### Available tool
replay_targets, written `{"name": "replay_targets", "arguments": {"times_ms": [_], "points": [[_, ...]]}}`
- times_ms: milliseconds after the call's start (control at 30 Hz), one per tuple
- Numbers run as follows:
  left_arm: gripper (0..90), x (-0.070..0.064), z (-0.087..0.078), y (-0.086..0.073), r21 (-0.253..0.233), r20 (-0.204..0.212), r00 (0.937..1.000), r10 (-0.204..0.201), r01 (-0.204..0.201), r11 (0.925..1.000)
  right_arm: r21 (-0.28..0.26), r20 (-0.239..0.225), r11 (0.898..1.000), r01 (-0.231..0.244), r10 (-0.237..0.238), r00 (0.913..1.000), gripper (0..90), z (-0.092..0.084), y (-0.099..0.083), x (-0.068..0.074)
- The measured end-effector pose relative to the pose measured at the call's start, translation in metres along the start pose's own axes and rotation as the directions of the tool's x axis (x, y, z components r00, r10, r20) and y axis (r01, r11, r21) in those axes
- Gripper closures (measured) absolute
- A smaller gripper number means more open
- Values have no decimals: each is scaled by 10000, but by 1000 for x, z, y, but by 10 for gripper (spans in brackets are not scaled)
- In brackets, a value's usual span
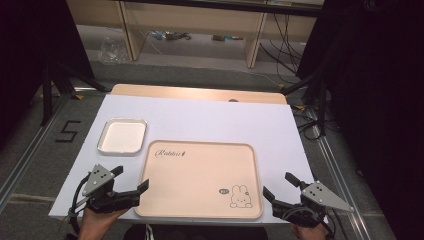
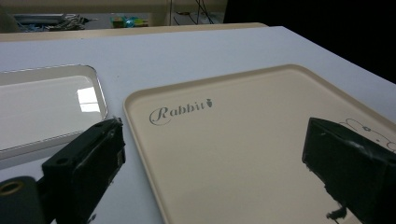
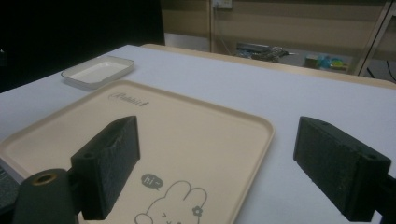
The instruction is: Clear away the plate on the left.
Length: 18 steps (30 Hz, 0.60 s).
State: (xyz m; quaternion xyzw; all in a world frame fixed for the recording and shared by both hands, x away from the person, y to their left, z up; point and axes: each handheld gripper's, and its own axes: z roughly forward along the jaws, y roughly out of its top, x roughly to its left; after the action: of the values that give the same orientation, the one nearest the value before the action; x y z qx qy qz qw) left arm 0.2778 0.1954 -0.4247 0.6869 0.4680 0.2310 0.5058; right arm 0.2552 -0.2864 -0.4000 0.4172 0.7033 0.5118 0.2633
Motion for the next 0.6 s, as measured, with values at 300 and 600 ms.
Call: {"name": "replay_targets", "arguments": {"times_ms": [300, 600], "points": [[57, 4, 7, 1, 215, -140, 9999, -30, 33, 9998, 18, -36, 10000, 37, -37, 10000, 152, 0, 0, -1], [57, 14, 18, 4, 387, -373, 9992, -137, 151, 9991, -34, -51, 10000, -9, 9, 10000, 152, 1, 0, -1]]}}
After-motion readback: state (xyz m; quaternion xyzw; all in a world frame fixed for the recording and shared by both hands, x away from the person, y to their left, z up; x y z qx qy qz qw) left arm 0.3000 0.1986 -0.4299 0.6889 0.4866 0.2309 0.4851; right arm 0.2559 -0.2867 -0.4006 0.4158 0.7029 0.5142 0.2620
